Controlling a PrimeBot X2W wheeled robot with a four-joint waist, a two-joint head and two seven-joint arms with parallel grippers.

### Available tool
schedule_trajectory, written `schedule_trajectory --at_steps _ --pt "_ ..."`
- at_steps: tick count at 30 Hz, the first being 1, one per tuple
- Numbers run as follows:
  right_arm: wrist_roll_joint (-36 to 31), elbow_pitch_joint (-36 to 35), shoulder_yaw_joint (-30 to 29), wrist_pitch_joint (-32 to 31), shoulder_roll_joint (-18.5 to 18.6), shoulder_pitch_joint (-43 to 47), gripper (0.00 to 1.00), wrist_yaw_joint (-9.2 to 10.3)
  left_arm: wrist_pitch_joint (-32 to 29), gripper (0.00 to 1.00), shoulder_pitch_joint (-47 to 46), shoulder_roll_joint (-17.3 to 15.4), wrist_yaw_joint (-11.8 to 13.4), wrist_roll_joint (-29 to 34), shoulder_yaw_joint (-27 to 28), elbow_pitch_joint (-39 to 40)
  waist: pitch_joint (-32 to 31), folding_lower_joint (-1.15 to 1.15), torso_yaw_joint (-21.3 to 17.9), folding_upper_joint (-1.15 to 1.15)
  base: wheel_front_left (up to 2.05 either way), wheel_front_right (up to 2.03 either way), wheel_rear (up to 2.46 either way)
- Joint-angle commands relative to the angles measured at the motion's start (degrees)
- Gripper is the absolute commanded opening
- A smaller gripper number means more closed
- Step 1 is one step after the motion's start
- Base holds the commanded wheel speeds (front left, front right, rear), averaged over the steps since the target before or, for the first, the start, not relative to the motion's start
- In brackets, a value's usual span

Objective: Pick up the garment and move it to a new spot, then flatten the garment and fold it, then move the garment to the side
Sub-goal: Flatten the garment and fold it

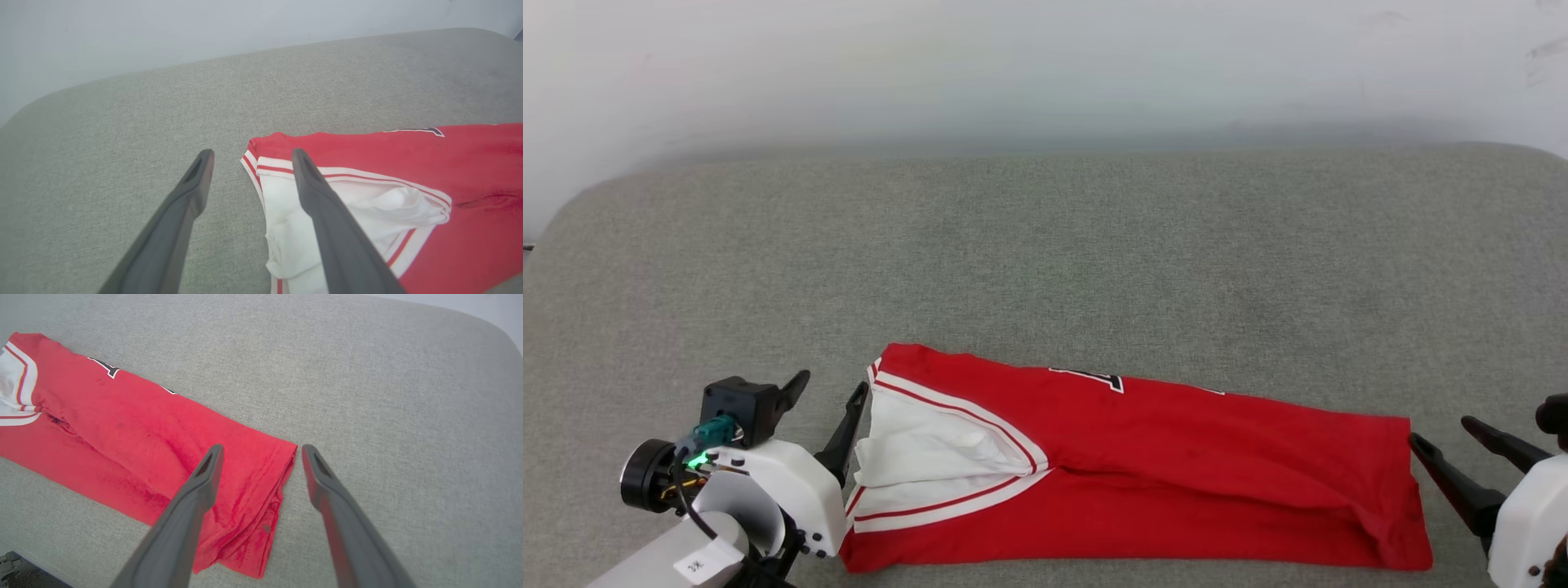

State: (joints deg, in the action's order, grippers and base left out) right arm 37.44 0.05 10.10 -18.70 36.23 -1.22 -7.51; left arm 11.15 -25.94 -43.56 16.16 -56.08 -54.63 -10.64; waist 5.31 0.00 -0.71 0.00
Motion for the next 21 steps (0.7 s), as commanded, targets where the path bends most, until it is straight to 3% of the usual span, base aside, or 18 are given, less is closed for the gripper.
schedule_trajectory --at_steps 1,6,7,10,13,21 --pt "0.76 -0.56 -0.52 -0.73 0.36 0.71 1.0 0.05 1.11 1.0 0.91 0.37 1.05 0.46 0.82 0.44 -0.25 0.0 0.22 0.0 0.0 0.0 0.0" --pt "3.48 0.38 -3.97 -6.66 1.32 1.07 1.0 0.05 3.63 1.0 2.7 1.28 5.14 3.35 3.44 2.12 -0.58 0.0 0.89 0.0 0.0 0.0 0.0" --pt "5.57 1.47 -4.78 -10.7 1.82 1.24 1.0 0.05 4.0 1.0 3.77 2.21 6.75 5.93 5.04 2.67 -0.51 0.0 1.45 0.0 0.0 0.0 0.0" --pt "7.5 3.09 -4.86 -13.41 1.58 1.48 1.0 0.05 4.11 1.0 4.82 3.77 8.07 9.3 7.91 3.4 -0.15 0.0 2.12 0.0 0.0 0.0 0.0" --pt "9.18 4.99 -4.74 -14.69 0.7 1.09 1.0 0.05 4.13 1.0 6.74 5.71 8.62 13.29 11.35 4.14 0.28 0.0 2.84 0.0 0.0 0.0 0.0" --pt "11.13 11.8 -2.85 -13.93 -1.48 -1.77 1.0 0.05 4.14 1.0 10.16 11.17 6.98 21.89 18.3 4.79 1.82 0.0 4.96 0.0 0.0 0.0 0.0"
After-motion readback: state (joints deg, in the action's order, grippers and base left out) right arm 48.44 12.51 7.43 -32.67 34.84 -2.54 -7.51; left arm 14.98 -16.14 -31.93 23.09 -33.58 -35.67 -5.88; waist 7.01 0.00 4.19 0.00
